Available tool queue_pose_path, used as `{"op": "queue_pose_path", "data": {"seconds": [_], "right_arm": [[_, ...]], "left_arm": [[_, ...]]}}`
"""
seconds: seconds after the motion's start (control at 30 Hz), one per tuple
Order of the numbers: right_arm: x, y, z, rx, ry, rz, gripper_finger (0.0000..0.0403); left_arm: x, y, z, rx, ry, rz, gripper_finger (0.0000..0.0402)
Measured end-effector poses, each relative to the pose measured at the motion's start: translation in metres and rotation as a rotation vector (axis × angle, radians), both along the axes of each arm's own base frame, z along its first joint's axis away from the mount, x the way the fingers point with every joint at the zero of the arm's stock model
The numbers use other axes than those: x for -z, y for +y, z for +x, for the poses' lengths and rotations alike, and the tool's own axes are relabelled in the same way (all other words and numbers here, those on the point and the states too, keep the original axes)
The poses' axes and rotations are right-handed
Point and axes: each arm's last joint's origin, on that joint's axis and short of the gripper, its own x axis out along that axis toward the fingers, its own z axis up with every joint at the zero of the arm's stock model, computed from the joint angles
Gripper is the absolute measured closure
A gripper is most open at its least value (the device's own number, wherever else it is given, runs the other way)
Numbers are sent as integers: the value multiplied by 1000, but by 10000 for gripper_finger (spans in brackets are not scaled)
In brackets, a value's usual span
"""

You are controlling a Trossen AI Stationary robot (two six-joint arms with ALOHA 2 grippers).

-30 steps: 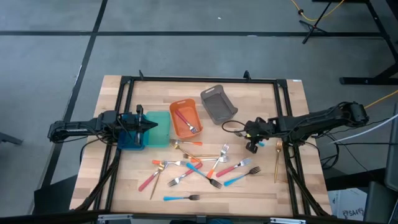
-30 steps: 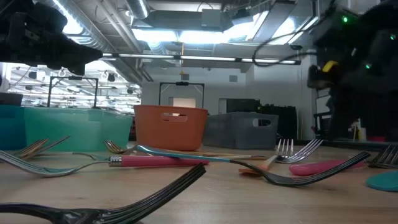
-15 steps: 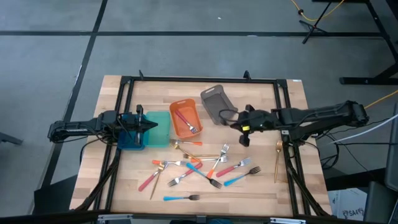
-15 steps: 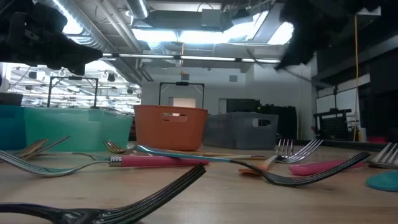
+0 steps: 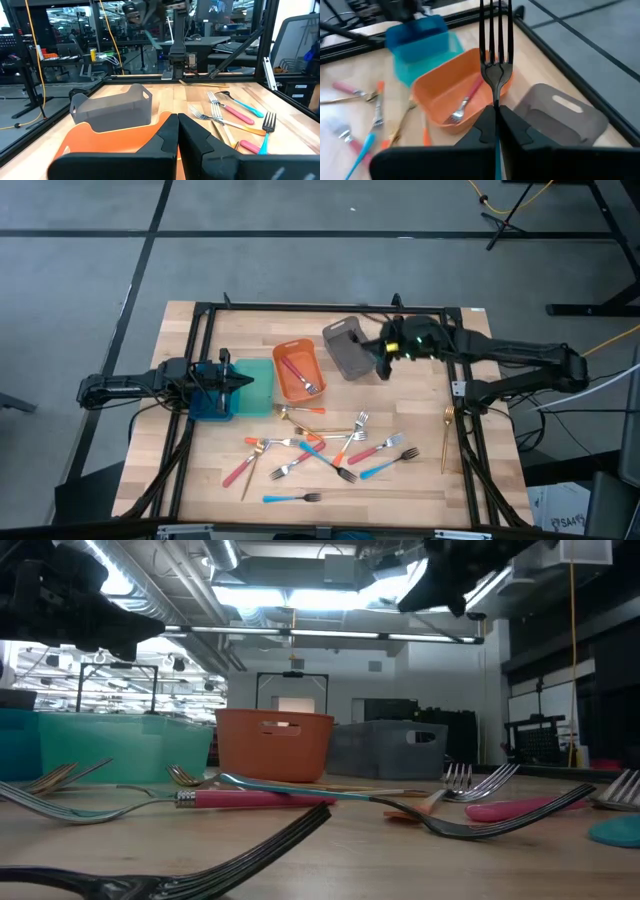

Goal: Sort silverware by color (type)
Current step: Put the blue fork into the black bin

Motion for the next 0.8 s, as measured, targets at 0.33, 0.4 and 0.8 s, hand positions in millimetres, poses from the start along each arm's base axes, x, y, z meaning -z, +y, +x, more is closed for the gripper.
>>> {"op": "queue_pose_path", "data": {"seconds": [0.33, 0.4, 0.8], "right_arm": [[24, -72, 35, 65, 129, 162, 402], [33, -85, 39, 76, 172, 206, 402], [99, -131, 54, 100, 322, 398, 402]], "left_arm": [[0, 0, 0, -1, 0, 0, 400], [0, 0, 0, 0, 0, 0, 400], [0, 0, 0, -1, 0, 0, 400]]}}
